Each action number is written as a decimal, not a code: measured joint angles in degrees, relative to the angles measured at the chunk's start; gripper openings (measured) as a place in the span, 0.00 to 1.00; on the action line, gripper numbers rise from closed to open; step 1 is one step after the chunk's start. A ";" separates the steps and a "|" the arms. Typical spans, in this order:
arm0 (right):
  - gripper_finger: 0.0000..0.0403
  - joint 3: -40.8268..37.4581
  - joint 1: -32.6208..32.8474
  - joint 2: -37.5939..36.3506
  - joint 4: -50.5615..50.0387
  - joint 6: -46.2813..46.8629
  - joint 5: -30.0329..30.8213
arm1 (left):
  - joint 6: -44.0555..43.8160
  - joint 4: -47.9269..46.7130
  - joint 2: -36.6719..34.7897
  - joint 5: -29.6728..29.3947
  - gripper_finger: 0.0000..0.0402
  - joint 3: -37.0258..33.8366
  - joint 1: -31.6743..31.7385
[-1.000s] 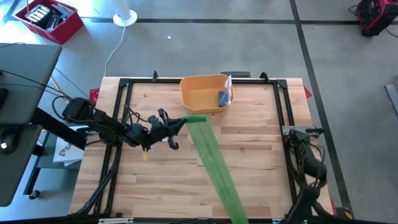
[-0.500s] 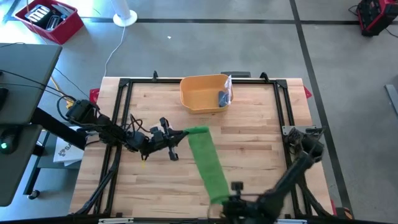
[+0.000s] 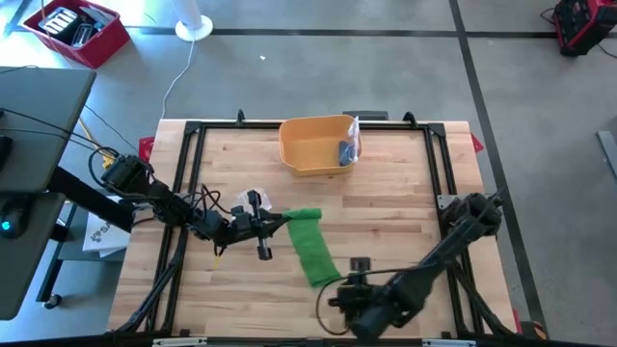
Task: Roll bandage
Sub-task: Roll the green bandage
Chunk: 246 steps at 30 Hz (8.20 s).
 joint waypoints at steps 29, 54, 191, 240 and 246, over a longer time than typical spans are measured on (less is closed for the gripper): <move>0.45 -42.57 -8.30 -1.74 61.40 -22.04 -7.64 | 0.90 -11.70 0.09 0.91 0.01 3.89 -0.41; 0.00 7.11 5.43 -6.95 6.15 -13.17 13.69 | -10.65 -26.73 0.31 1.93 0.01 3.93 -2.27; 0.33 -32.28 10.56 -16.29 35.30 0.22 6.19 | -13.52 -23.39 17.44 5.60 0.01 28.94 -4.07; 0.00 -32.43 1.92 -11.57 51.84 -8.69 -12.95 | -20.67 -17.37 17.35 1.49 0.01 8.83 6.83; 0.00 -32.35 7.50 -25.38 49.66 -11.73 17.64 | -21.96 -13.05 17.35 7.84 0.01 8.97 3.34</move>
